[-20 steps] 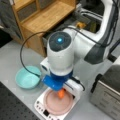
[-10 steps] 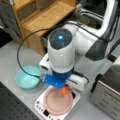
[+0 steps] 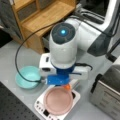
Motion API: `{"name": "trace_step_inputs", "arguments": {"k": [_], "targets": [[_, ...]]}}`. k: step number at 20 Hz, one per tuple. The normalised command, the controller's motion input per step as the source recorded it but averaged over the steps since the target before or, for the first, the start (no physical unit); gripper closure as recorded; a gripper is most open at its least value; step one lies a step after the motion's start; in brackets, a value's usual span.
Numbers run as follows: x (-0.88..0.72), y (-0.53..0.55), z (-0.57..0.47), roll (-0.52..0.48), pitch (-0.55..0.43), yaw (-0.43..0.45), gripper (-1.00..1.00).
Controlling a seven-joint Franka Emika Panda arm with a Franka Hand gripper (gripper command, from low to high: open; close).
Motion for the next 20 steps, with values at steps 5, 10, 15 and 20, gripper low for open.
{"name": "trace_step_inputs", "arguments": {"k": [5,10,15,20], "targets": [[-0.51,-0.21,0.05,-0.021,-0.063,0.406,1.00],[-0.38,-0.21,0.00,0.043,-0.074,0.459,1.00],[-0.32,-0.22,0.02,0.062,-0.077,0.441,1.00],[-0.40,-0.20,0.02,0.079,-0.055,0.330,1.00]]}}
